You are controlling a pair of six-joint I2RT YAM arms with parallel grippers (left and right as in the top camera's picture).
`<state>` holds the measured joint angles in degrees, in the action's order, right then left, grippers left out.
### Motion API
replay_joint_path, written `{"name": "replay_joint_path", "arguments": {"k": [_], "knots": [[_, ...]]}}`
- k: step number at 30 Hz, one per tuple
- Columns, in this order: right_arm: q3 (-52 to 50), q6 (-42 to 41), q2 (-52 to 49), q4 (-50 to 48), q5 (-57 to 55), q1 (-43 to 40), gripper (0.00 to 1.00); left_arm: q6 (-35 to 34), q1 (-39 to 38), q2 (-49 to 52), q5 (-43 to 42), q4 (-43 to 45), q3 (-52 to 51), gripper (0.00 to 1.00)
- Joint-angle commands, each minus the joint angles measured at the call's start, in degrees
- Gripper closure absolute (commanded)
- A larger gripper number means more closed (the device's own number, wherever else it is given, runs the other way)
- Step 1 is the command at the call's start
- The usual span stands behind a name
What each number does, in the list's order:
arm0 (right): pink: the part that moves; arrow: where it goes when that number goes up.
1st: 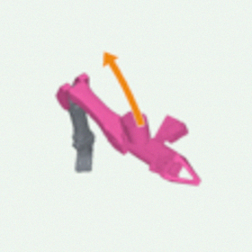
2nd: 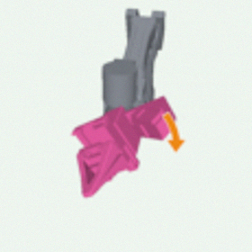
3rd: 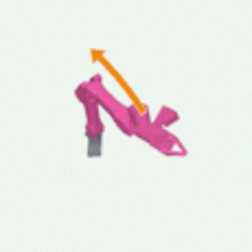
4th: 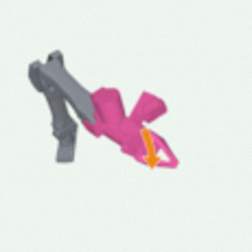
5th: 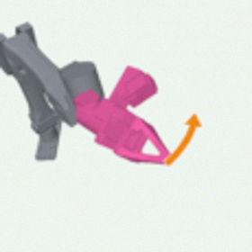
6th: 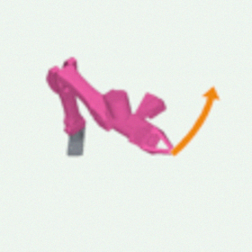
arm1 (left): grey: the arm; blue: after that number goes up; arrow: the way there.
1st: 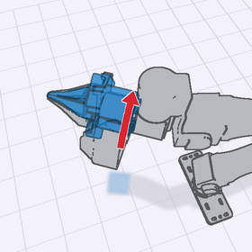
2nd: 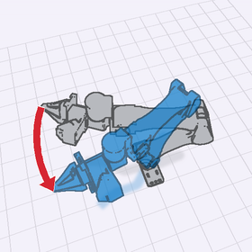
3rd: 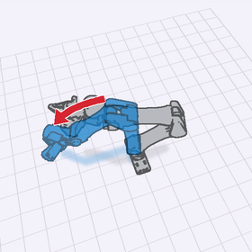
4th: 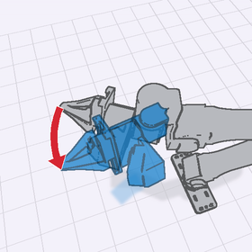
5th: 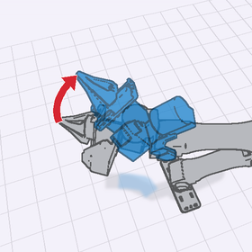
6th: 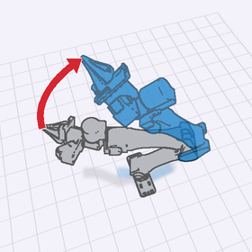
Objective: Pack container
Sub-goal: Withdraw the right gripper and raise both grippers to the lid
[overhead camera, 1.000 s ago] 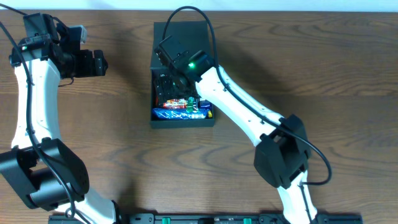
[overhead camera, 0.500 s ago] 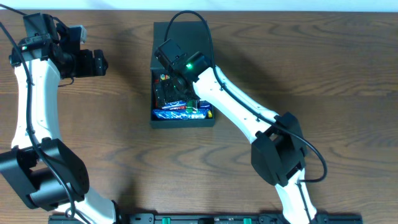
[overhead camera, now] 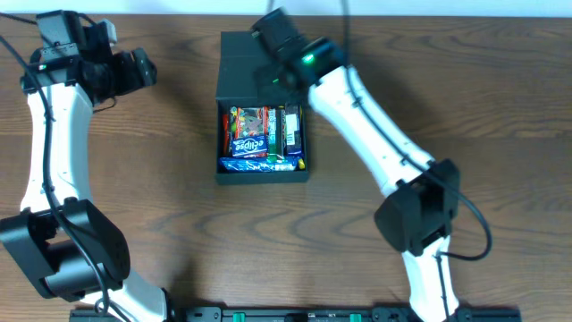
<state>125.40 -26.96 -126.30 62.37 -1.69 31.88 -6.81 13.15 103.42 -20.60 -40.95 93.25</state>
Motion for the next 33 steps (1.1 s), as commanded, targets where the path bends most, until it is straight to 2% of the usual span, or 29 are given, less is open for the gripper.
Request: {"name": "replay_joint_path", "arguments": {"k": [1, 2, 3, 4, 5, 6, 7, 9, 10, 13, 18, 21, 24, 28, 33], "knots": [[0.4, 0.4, 0.1, 1.2, -2.0, -5.1, 0.58, -9.7, -1.8, 1.2, -0.4, 1.0, 0.6, 0.29], [0.3, 0.4, 0.0, 1.3, -2.0, -6.7, 0.69, -9.7, -2.6, 1.4, -0.3, 1.4, 0.6, 0.39], [0.2, 0.4, 0.0, 1.2, -2.2, -7.9, 0.76, -9.7, -3.2, 1.9, -0.3, 1.9, 0.6, 0.54], [-0.1, 0.4, 0.0, 0.8, -2.9, -9.3, 0.81, -9.7, -4.0, 2.4, -0.4, 2.4, 0.6, 0.64], [-0.8, 0.4, 0.0, -0.4, -3.5, -10.7, 0.85, -9.8, -4.9, 3.2, -0.4, 2.9, 0.6, 0.79], [-1.8, 0.4, 0.0, -1.4, -3.5, -11.8, 0.86, -10.1, -5.9, 4.3, -0.4, 3.5, 0.6, 0.89], [-2.5, 0.4, 0.0, -1.9, -3.3, -12.8, 0.87, -10.1, -6.7, 5.1, -0.4, 3.7, 0.6, 0.91], [-3.4, 0.3, 0.0, -2.1, -1.5, -14.3, 0.9, -10.1, -8.7, 7.0, -0.2, 3.9, 0.6, 0.93], [-3.7, 0.1, 0.0, -2.4, -0.5, -14.8, 0.98, -10.7, -9.5, 8.0, -0.2, 3.9, 0.6, 0.94], [-4.3, 0.3, 0.0, -3.8, 0.7, -15.3, 0.99, -15.4, -10.9, 10.5, 0.0, 4.5, 0.6, 0.94], [-6.4, 7.6, -0.7, -13.0, 1.7, -14.6, 0.98, -22.0, -10.9, 15.5, -3.5, 11.3, 0.6, 0.94], [-6.4, 7.1, -3.5, -16.2, 9.0, -16.0, 0.98, -26.1, -10.9, 18.6, -4.4, 13.4, 1.2, 0.95], [-6.3, 4.3, -8.2, -19.1, 22.3, -19.5, 0.99, -27.9, -10.4, 22.9, -8.4, 13.2, 4.8, 0.95], [-4.3, 2.8, -15.1, -20.4, 33.0, -22.2, 0.98, -27.8, -10.1, 30.5, -9.0, 6.7, 17.9, 0.95], [-3.6, 2.6, -18.2, -19.3, 35.4, -21.9, 0.99, -27.4, -10.1, 36.9, -9.3, -1.3, 27.2, 0.95]]}}
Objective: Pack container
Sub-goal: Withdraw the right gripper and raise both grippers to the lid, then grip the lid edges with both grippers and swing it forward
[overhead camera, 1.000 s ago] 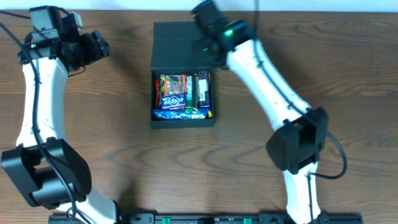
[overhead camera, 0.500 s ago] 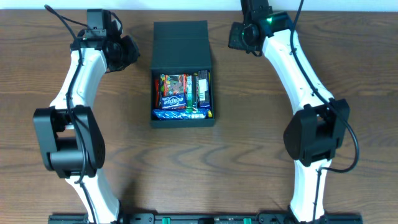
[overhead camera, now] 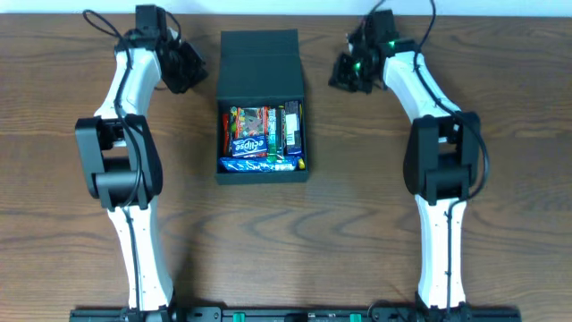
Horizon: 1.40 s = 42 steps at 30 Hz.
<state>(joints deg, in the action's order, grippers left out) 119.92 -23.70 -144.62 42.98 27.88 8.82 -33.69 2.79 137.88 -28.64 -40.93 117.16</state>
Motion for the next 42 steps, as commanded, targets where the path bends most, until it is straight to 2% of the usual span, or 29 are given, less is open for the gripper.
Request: {"name": "replay_joint_path", "arguments": {"k": [1, 24, 35, 42], "knots": [[1.9, -0.6, -0.2, 0.1, 5.8, 1.4, 0.98, -0.4, 0.2, 3.1, -2.3, -1.4, 3.5, 0.95], [1.9, -0.4, -2.7, -9.4, 20.4, 4.1, 0.99, -0.4, -1.3, 4.3, -7.0, -2.8, 3.4, 0.95], [1.9, 3.6, -2.6, -13.6, 30.1, 3.4, 0.98, 6.1, -0.7, 4.0, -15.4, 0.9, 3.5, 0.94], [2.4, 5.7, -1.3, -17.1, 36.7, 2.2, 0.98, 14.1, 0.6, 2.9, -22.6, 1.1, 3.9, 0.94]]}}
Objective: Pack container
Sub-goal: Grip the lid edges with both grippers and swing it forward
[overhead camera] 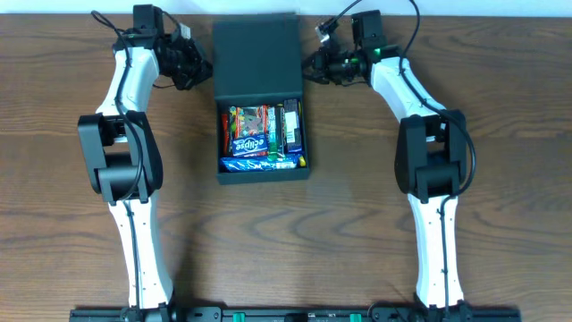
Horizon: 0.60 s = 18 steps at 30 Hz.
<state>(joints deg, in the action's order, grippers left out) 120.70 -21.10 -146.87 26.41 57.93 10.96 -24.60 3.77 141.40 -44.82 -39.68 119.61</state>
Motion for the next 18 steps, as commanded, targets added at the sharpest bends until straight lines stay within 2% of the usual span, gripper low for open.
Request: {"name": "replay_joint_path", "arguments": {"k": [1, 11, 18], "knots": [[1.6, 3.8, 1.6, -0.5, 6.7, 0.0, 0.98, 6.1, -0.3, -1.0, -7.4, -0.1, 1.4, 0.94], [1.6, 8.9, 7.9, 0.5, 7.1, -0.2, 0.98, 17.0, 0.4, -7.8, -10.3, -1.2, 1.4, 0.94], [1.6, 16.9, 12.7, 5.8, 6.3, 0.0, 0.98, 25.1, 0.4, -12.8, -10.7, -4.9, 1.4, 0.94]]}}
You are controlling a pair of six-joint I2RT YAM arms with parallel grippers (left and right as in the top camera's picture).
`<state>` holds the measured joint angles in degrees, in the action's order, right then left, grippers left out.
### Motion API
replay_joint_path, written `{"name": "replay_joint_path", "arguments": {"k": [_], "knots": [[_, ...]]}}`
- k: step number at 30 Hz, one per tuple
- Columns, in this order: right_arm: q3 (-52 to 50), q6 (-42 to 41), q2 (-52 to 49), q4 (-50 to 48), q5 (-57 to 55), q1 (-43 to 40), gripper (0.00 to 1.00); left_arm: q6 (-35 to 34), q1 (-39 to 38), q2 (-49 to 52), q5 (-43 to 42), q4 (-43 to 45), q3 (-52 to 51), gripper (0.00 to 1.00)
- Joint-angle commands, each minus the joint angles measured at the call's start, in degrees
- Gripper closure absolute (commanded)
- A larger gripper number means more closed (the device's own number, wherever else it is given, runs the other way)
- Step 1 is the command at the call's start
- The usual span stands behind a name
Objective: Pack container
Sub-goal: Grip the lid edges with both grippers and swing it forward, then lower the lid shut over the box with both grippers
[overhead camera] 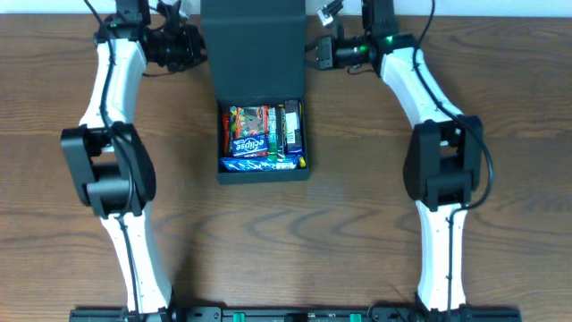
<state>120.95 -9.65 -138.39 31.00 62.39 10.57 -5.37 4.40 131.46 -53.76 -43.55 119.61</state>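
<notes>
A dark box (264, 175) sits mid-table, packed with colourful snack and gum packets (259, 134). Its hinged lid (253, 45) stands raised at the back, looming large toward the camera, with its far edge out of frame. My left gripper (198, 46) grips the lid's left edge. The right gripper (313, 52) is on the lid's right edge. Both look shut on the lid.
The wooden table (500, 179) surrounds the box. Both white arms reach up the frame along the left and right of the box, their bases at the near edge. Cables hang by the right wrist.
The lid has come up further and looks larger, its far edge now past the frame top. Both grippers sit higher in the frame, still at the lid's sides.
At first my right gripper was over the flat lid and the left arm was far off to the left. Then both grippers flanked the lid, apart from it. Later they were at its side edges with it slightly lifted. Now the lid stands raised between them.
</notes>
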Motion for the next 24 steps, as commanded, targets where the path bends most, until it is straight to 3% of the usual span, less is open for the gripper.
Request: {"name": "replay_joint_path", "arguments": {"k": [1, 11, 17, 24], "knots": [[1.4, 6.8, 4.9, 2.6, 1.2, 0.4, 0.98, 7.4, -0.3, -3.5, -1.8, -1.8, 1.4, 0.95], [1.4, 23.4, 11.8, 21.0, -12.7, 2.5, 0.98, 22.8, -0.3, -8.3, -1.6, -12.3, 1.4, 0.94], [1.4, 29.1, 14.8, 29.4, -22.4, 4.9, 0.98, 30.8, -0.3, -9.8, -1.0, -20.1, 1.4, 0.94], [1.4, 30.0, 16.2, 32.5, -27.1, 5.9, 0.98, 32.5, -0.3, -10.3, 1.9, -24.2, 1.4, 0.94]]}}
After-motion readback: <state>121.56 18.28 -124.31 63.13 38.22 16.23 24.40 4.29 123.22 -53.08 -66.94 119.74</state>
